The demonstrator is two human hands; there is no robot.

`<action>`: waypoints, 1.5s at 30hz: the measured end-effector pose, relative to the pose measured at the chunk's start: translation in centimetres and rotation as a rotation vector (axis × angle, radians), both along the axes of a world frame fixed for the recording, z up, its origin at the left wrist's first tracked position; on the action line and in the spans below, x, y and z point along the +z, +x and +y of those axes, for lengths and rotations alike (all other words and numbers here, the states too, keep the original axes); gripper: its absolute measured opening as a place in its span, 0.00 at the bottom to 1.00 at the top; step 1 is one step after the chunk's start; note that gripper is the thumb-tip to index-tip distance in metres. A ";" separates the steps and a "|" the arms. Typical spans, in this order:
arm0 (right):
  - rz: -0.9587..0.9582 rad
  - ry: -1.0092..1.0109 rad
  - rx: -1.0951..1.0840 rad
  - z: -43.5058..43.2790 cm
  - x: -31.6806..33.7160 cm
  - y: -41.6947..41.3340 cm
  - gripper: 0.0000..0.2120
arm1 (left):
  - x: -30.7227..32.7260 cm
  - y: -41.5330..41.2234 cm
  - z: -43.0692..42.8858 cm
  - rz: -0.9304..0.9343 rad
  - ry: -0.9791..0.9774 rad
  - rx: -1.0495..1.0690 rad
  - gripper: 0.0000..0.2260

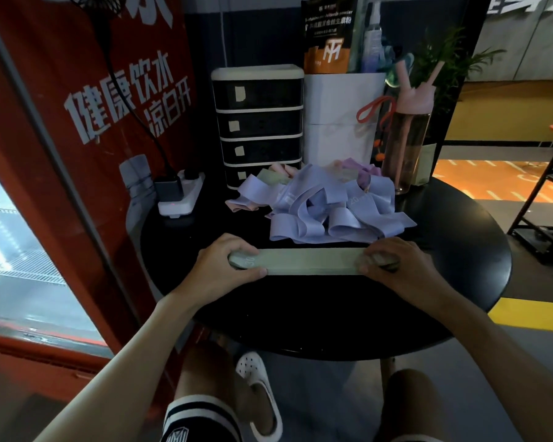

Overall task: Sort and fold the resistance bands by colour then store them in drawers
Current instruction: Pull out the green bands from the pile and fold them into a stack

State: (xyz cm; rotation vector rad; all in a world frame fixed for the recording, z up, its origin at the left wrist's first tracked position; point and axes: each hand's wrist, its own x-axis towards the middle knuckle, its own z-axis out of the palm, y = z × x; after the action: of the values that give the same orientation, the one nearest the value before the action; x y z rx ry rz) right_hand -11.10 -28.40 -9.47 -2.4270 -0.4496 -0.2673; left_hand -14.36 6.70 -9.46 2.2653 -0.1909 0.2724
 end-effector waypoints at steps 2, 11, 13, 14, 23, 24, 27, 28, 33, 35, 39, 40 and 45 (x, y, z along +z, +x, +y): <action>-0.027 0.006 -0.006 0.1 0.2 -0.4 0.13 | -0.1 0.1 0.1 0.001 0.003 -0.015 0.22; -0.187 -0.123 0.015 2.5 3.6 -0.2 0.08 | 2.0 1.8 1.7 -0.097 -0.315 0.040 0.09; -0.186 -0.125 0.076 4.6 4.8 1.1 0.08 | 2.7 3.4 2.9 -0.121 -0.241 0.090 0.08; -0.191 -0.121 0.097 5.9 5.4 2.2 0.08 | 2.8 4.6 3.6 -0.123 -0.171 0.094 0.06; -0.032 0.060 0.195 15.6 9.3 12.9 0.04 | 0.1 10.1 5.5 -0.013 0.416 0.113 0.17; -0.022 0.083 0.194 16.2 9.2 14.4 0.05 | -0.1 10.4 5.5 -0.017 0.459 0.113 0.18; -0.003 0.008 0.145 18.0 9.1 17.6 0.05 | -0.3 10.8 5.5 -0.031 0.498 0.129 0.20; 0.007 -0.038 0.125 18.3 9.0 18.5 0.08 | -0.3 10.8 5.4 -0.041 0.506 0.131 0.20; 0.037 -0.243 0.084 19.0 9.0 20.0 0.11 | -0.7 11.0 5.6 -0.041 0.499 0.117 0.22; 0.022 -0.249 0.109 18.9 8.9 20.2 0.10 | -0.8 11.1 5.7 -0.035 0.492 0.112 0.28; 0.015 -0.282 0.108 18.6 8.6 20.4 0.09 | -0.9 11.2 5.7 -0.043 0.472 0.103 0.23; 0.017 -0.301 0.113 18.6 8.5 20.4 0.09 | -1.0 11.2 5.8 -0.037 0.477 0.103 0.25; -0.028 -0.251 0.054 18.4 8.7 20.6 0.05 | -0.6 10.8 5.7 -0.044 0.464 0.102 0.18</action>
State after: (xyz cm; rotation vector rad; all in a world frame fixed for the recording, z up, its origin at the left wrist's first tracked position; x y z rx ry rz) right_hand 9.54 -10.00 -0.74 -2.6525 -0.5916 -0.2336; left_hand -3.52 12.35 -10.10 2.7353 -0.1750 0.3610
